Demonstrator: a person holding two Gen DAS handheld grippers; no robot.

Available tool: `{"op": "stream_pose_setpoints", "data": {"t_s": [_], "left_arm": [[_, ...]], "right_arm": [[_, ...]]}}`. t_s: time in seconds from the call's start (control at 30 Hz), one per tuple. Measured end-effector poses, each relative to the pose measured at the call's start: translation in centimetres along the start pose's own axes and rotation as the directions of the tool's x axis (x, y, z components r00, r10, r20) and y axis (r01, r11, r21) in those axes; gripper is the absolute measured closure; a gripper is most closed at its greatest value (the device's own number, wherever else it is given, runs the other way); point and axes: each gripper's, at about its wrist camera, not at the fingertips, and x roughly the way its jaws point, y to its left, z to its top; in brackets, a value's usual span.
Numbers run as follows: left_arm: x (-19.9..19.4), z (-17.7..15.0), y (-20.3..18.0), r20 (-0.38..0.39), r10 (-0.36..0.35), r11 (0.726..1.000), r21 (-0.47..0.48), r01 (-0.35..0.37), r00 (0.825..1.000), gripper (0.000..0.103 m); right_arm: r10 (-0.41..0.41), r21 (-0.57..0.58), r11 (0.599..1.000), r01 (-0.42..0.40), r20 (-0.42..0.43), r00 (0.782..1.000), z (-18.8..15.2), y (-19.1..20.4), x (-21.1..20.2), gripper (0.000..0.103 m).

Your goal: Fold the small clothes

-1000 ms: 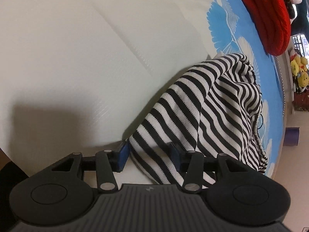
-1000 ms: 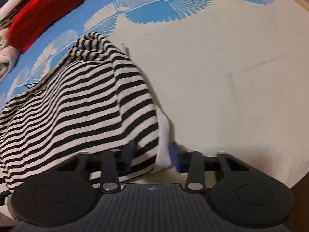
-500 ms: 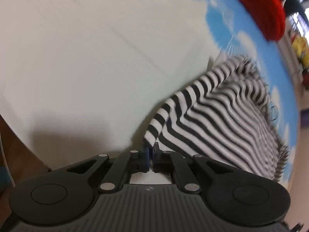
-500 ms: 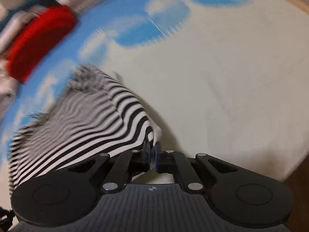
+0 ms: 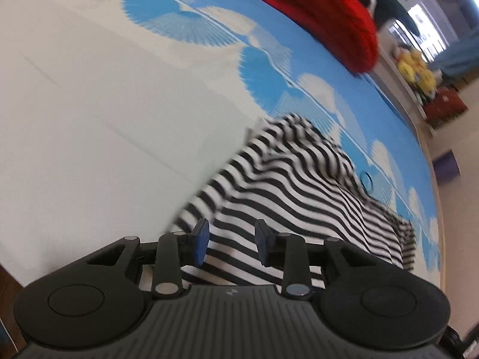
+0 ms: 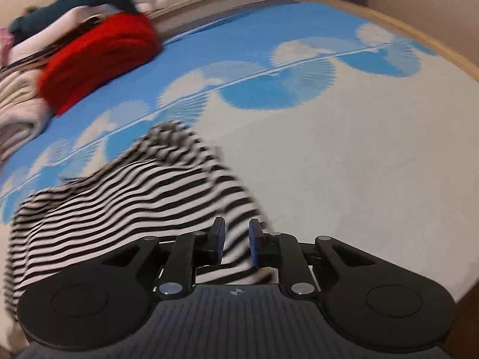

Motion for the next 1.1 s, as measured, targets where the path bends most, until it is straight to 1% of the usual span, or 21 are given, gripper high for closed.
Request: {"op": "stream_pose_setpoints", "data": {"t_s": [0.03,0.07,0.1,0.13,0.17,0.2,0.3,0.33,0.37,0.4,0.43,0.5,0.53,0.57,0.63,0.73,0.83,0.93,1.03,1.07,1.1], "left_arm": [[0.3,-0.1,-0.3,-0.021,-0.008,1.000,0.005,0.008,1.000,0.067],[0.7,-0.4,-0.4,-0.051,-0.016,1.000,0.005,0.016,0.999,0.067],[1.2,-0.6,-0.3,-0.090,-0.023,1.000,-0.001,0.023,0.996,0.067],[1.8,-0.7,-0.4,-0.126,-0.026,1.000,-0.010,0.025,0.992,0.067],[2.3,-1.0,-0.2,-0.167,-0.028,0.999,-0.023,0.024,0.986,0.067],[2.8,-1.4,0.1,-0.206,-0.031,0.999,-0.042,0.023,0.978,0.066],[3.8,-2.6,1.0,-0.307,-0.043,0.997,-0.081,0.019,0.951,0.061],[4.1,-2.9,1.0,-0.325,-0.037,0.997,-0.081,0.011,0.945,0.059],[4.4,-3.1,1.1,-0.339,-0.030,0.997,-0.079,0.003,0.940,0.056],[4.6,-3.2,1.3,-0.349,-0.022,0.997,-0.082,-0.007,0.937,0.051],[4.9,-3.2,1.5,-0.353,-0.016,0.995,-0.093,-0.018,0.936,0.049],[5.0,-3.1,2.6,-0.346,-0.002,0.988,-0.148,-0.053,0.938,0.048],[5.0,-3.0,3.2,-0.331,-0.001,0.978,-0.195,-0.067,0.944,0.048],[5.1,-2.8,3.8,-0.317,-0.007,0.968,-0.239,-0.073,0.948,0.048],[5.3,-2.7,4.4,-0.306,-0.012,0.955,-0.286,-0.080,0.952,0.048],[5.8,-2.9,4.4,-0.309,0.008,0.947,-0.304,-0.107,0.951,0.047],[5.8,-3.0,3.9,-0.278,0.032,0.942,-0.312,-0.122,0.960,0.047],[5.7,-3.3,3.7,-0.252,0.046,0.930,-0.342,-0.134,0.967,0.047],[5.3,-3.3,3.3,-0.231,0.056,0.931,-0.340,-0.134,0.971,0.049],[5.3,-3.3,3.1,-0.222,0.057,0.934,-0.333,-0.130,0.974,0.057],[5.4,-3.2,2.9,-0.214,0.057,0.939,-0.321,-0.126,0.975,0.072]], "right_arm": [[0.026,-0.008,1.000,-0.026,-0.031,0.999,-0.1,0.4,0.6,0.072],[0.043,-0.018,0.999,-0.045,-0.092,0.995,-0.4,0.6,1.5,0.068],[0.034,-0.031,0.999,-0.039,-0.156,0.987,-0.6,0.8,2.5,0.062],[-0.003,-0.055,0.998,-0.011,-0.236,0.972,-1.1,1.0,3.7,0.062],[-0.057,-0.091,0.995,0.032,-0.300,0.952,-1.6,1.0,4.7,0.062],[-0.079,-0.108,0.993,0.048,-0.302,0.950,-1.6,1.1,4.9,0.063],[-0.080,-0.122,0.991,0.056,-0.197,0.977,-0.5,1.8,3.6,0.062],[-0.078,-0.123,0.991,0.057,-0.172,0.982,-0.3,2.0,3.2,0.062],[-0.072,-0.119,0.991,0.055,-0.149,0.986,-0.2,2.1,2.8,0.062],[-0.068,-0.113,0.992,0.053,-0.127,0.990,0.0,2.1,2.5,0.062],[-0.064,-0.111,0.993,0.051,-0.113,0.992,-0.1,1.9,2.1,0.062],[-0.063,-0.112,0.992,0.053,-0.091,0.994,-0.1,1.8,2.0,0.062],[-0.066,-0.108,0.993,0.056,-0.084,0.994,-0.2,1.6,1.8,0.062],[-0.065,-0.099,0.993,0.057,-0.079,0.995,-0.1,1.4,1.7,0.062],[-0.062,-0.079,0.995,0.057,-0.065,0.996,-0.1,1.0,1.2,0.062],[-0.067,-0.057,0.996,0.065,-0.033,0.997,-0.2,0.6,0.4,0.062],[-0.069,-0.032,0.997,0.069,-0.009,0.998,-0.1,0.0,-0.2,0.062],[-0.070,-0.006,0.998,0.070,0.000,0.998,0.0,-0.8,-0.5,0.062],[-0.067,0.018,0.998,0.067,-0.003,0.998,0.0,-1.4,-0.7,0.062],[-0.065,0.024,0.998,0.065,-0.003,0.998,-0.1,-1.6,-0.8,0.062],[-0.063,0.028,0.998,0.063,-0.003,0.998,-0.1,-1.7,-0.9,0.062]]}}
